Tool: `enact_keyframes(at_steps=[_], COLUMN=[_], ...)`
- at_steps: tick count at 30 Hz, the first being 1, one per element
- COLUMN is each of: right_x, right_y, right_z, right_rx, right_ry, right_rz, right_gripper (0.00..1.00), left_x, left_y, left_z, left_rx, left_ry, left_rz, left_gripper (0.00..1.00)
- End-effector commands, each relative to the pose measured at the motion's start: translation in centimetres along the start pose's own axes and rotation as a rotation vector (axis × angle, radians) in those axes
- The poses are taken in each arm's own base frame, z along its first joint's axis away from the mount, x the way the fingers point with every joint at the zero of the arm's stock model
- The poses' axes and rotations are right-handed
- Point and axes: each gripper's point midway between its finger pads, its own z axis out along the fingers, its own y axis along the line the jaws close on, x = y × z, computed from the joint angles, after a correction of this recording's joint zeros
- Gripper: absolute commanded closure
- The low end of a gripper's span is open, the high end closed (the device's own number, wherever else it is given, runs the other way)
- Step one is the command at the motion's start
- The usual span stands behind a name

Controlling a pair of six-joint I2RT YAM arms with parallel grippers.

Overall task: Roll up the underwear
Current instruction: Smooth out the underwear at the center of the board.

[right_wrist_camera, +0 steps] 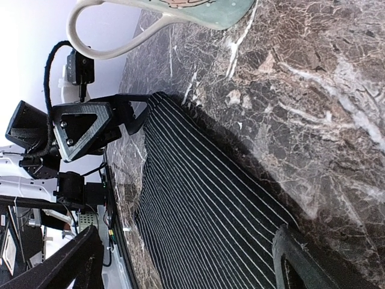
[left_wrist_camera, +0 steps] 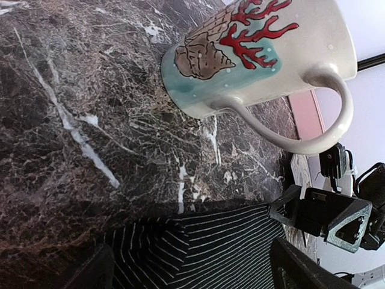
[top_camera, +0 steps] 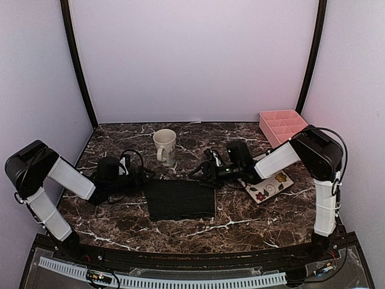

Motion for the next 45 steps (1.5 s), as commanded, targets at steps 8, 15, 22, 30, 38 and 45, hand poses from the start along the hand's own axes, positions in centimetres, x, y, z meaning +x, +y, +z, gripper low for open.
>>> enact_keyframes(at_steps=[8,15,22,30,38,45], right_x=[1.2,-0.3,0.7,1.9,4.7,4.5], right_y=[2.5,6.9,4.7,0.6,-1.5,1.8], right_z=[-0.3,-2.6,-1.8,-0.2,0.6,-1.2], right_rx=[-0.033,-0.062,-0.014,0.031,0.052,0.032], right_ry=[0.073,0.033,0.092,0.148,0.225,0.178], right_rz=[-0.096,-0.216,-0.174,-0.095,-0.072,-0.160], right_gripper=[0.05,0.06,0.16,0.35,0.43,0.42], left_x=[-2.0,-2.9,-1.0,1.0,3.6,2.6], left_y=[1.0,-6.8,-8.8,-2.7,2.6,1.1], left_z=[-4.4,-4.6,-0.9,2.1,-0.1,-1.8], left_rx=[-0.139,0.061,0.169,0.034,-0.165,-0.142], left_ry=[-0.072,0.069,0.166,0.250,0.330,0.301], left_rz=[0.081,0.416,0.381,0.193,0.123,0.218], left_gripper=[0.08,0.16,0.31,0.48,0.60,0.61])
